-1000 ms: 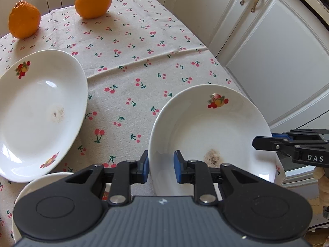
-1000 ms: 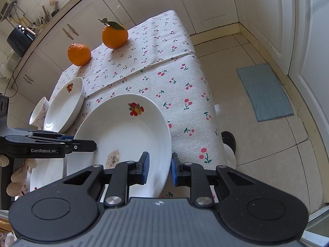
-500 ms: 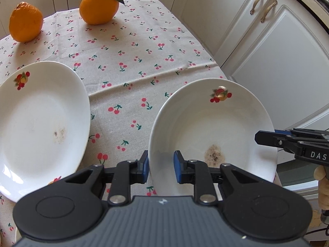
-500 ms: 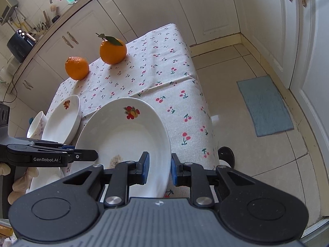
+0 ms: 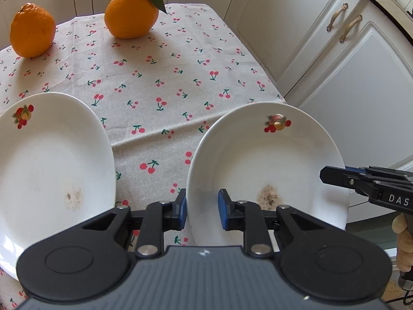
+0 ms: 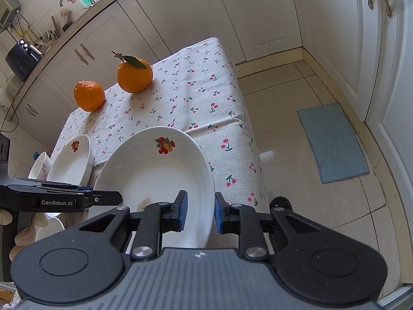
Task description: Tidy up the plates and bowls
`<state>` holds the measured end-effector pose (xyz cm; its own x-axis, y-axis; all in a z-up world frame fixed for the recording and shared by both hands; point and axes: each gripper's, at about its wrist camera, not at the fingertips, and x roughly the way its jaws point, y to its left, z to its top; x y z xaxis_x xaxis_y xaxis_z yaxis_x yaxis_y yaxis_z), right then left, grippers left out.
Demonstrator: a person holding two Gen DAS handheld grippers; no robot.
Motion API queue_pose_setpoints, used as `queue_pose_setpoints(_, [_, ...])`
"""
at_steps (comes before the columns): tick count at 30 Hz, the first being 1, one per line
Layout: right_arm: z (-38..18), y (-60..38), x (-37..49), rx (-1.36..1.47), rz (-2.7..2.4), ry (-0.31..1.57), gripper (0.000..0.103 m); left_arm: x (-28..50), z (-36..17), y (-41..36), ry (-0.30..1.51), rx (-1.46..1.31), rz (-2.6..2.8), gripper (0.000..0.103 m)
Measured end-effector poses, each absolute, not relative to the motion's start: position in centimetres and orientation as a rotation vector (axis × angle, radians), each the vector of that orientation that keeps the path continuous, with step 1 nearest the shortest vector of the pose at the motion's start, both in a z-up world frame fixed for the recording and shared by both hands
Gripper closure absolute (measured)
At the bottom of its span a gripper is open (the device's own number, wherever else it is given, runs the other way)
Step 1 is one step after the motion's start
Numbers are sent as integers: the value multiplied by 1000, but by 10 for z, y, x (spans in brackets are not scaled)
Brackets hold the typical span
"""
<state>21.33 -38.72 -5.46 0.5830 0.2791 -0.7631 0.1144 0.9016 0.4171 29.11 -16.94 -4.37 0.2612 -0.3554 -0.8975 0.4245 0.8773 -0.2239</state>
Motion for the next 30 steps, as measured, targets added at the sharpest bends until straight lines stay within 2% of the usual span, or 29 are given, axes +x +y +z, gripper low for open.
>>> queue_pose_setpoints(13, [-66,-390,228,462,90,961,77,299,-48,-172,1182,69,-512,80])
queue_pose_setpoints(17, [-68,-390,228,467,97,958,73,299,-48,-172,1178,74,-518,80])
queue_pose_setpoints(19, [-68,-390,228,480,112,950,64,296,-46,-174,1163,90,-521,76])
queue_pose_setpoints(21, [-66,-388,226,471,114,939,60,293,-44,-174,1155,97,-520,66])
queue_pose_setpoints(23, [-63,-385,222,456,115,927,54,290,-38,-171,1127,95,-518,51])
queue_pose_setpoints(25, [-56,-382,216,433,114,904,42,284,-31,-166,1095,89,-510,42])
queue_pose_setpoints(28, [-41,-373,201,373,105,855,31,267,-12,-156,1039,93,-520,40])
queue_pose_setpoints(30, [-31,-366,191,345,113,823,23,253,0,-146,992,81,-525,34])
